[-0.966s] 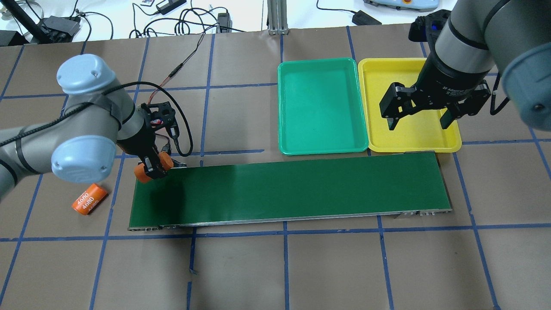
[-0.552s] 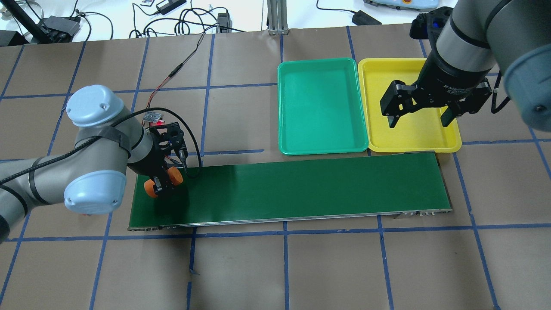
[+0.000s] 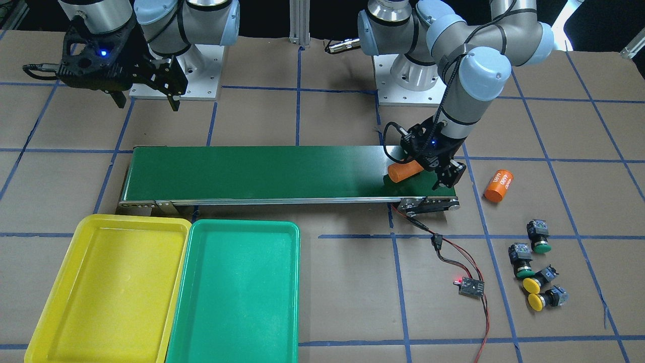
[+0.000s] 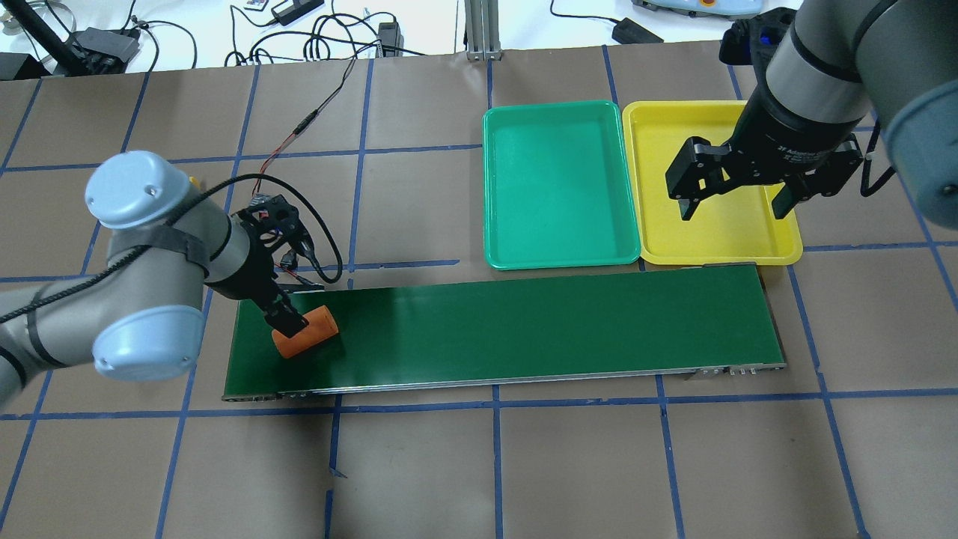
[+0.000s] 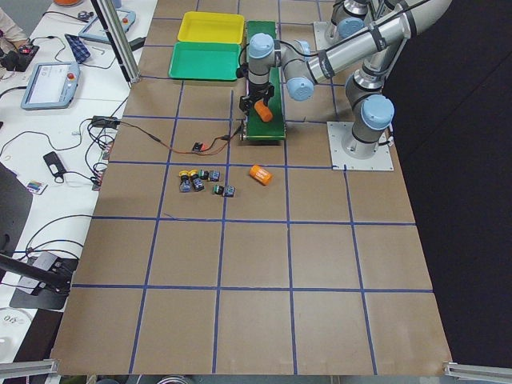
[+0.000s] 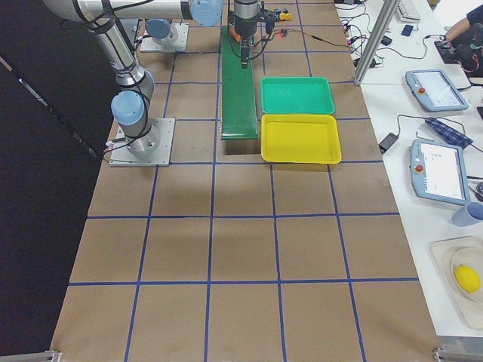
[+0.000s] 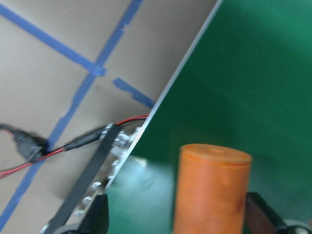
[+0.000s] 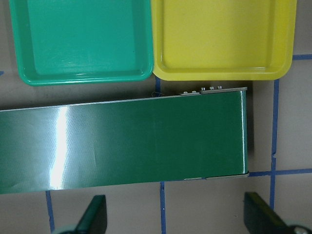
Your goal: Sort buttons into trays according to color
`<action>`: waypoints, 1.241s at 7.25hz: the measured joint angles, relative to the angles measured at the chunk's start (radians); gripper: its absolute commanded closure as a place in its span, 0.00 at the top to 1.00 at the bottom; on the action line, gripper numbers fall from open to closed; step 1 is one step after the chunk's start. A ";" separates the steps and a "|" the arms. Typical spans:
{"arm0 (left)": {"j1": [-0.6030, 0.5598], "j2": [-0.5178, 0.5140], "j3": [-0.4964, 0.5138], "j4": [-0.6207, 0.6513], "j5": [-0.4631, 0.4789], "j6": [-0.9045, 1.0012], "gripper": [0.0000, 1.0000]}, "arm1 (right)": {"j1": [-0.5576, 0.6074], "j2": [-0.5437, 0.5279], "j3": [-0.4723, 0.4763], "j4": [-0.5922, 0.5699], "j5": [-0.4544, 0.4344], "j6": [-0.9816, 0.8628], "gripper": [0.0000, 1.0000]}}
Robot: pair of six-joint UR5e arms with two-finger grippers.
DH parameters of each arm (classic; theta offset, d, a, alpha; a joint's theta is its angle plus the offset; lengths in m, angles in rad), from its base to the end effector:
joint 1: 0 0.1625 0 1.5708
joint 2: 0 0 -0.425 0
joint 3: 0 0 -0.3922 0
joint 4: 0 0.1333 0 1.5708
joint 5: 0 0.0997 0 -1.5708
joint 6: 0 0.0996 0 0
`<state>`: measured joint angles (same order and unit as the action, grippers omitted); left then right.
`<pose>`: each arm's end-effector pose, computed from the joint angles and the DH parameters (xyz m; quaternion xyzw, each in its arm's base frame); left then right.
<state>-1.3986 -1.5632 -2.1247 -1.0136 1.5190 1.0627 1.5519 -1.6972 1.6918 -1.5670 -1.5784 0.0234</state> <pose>-0.0623 -0.4500 0.2854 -0.4307 -0.9021 0.0194 0.0180 0.1242 -0.4409 0.4868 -0.0212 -0.9998 0.0008 0.0038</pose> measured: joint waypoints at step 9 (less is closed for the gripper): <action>0.382 -0.290 0.144 -0.046 0.120 0.055 1.00 | -0.006 -0.020 0.000 0.004 -0.001 0.000 1.00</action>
<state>-1.0169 -1.8535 -1.9807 -1.0601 1.6392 1.1176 1.5458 -1.7168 1.6920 -1.5625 -1.5798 0.0230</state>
